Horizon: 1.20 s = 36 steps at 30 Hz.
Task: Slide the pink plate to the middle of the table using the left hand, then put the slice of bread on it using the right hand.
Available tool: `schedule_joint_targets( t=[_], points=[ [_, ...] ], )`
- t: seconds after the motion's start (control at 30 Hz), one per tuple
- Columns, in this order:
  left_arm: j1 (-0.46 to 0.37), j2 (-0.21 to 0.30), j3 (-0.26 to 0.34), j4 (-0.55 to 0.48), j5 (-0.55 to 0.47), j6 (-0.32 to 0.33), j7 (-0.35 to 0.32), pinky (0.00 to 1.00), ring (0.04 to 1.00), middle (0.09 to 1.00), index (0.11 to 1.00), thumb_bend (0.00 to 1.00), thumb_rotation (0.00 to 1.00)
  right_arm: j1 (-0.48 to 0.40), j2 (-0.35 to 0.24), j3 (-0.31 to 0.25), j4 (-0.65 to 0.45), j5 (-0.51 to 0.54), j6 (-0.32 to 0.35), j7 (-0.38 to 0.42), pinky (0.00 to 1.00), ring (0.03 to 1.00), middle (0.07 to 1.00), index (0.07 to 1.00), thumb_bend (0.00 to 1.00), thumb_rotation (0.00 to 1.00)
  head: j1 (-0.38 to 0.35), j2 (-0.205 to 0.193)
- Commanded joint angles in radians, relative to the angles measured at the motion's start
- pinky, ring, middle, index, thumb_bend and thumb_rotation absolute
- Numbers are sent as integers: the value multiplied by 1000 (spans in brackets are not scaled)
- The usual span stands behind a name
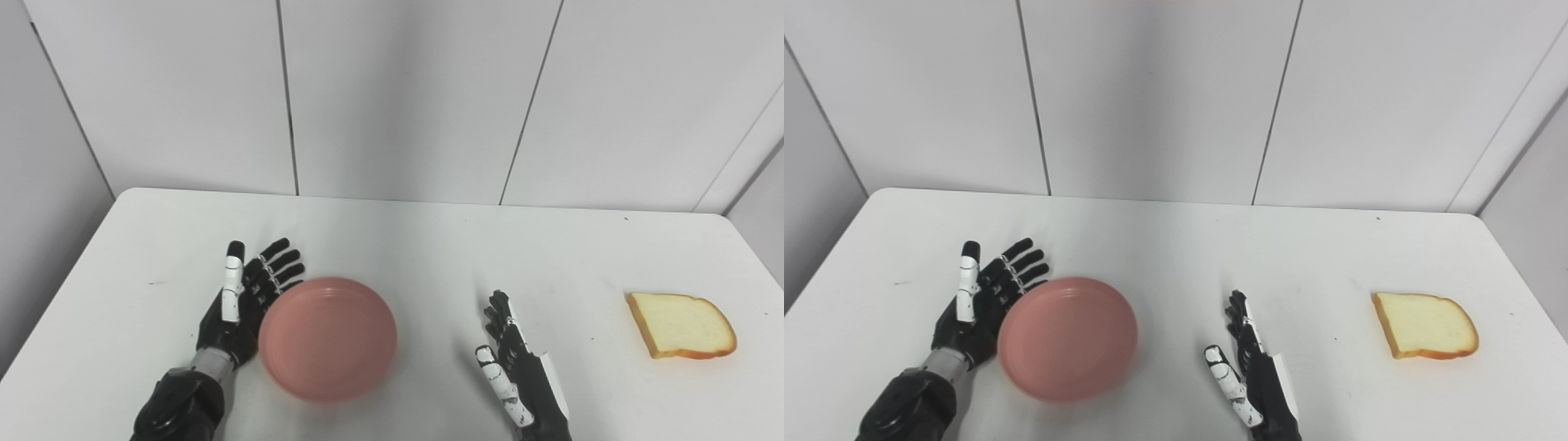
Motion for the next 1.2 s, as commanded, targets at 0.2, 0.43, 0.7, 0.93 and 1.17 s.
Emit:
schedule_joint_targets(
  t=[0.2, 0.43, 0.7, 0.93, 1.17],
  points=[
    [47, -55, -37, -11, 36, -32, -2, 786, 813, 816, 797, 808, 973, -4, -11, -2, -19, 21, -22, -2, 974, 961, 993, 1000, 650, 805, 30, 0],
    [87, -100, -78, -29, 63, -48, 15, 791, 820, 826, 810, 794, 963, 3, -31, -11, -39, 61, -2, 9, 995, 974, 996, 1000, 700, 799, 67, 11],
    [144, -166, -129, -65, 120, -82, 42, 848, 854, 855, 844, 784, 964, 11, -65, -19, -61, 124, 20, 33, 1000, 983, 1000, 1000, 729, 790, 106, 14],
    [178, -213, -163, -67, 175, -131, 69, 856, 848, 854, 837, 831, 955, 13, -84, -23, -64, 165, 17, 51, 1000, 997, 1000, 1000, 693, 784, 107, 5],
    [189, -251, -165, -28, 182, -217, 86, 857, 857, 878, 857, 806, 903, 9, -61, -40, -97, 185, 65, 26, 1000, 988, 1000, 1000, 688, 769, 82, 23]
  ],
)
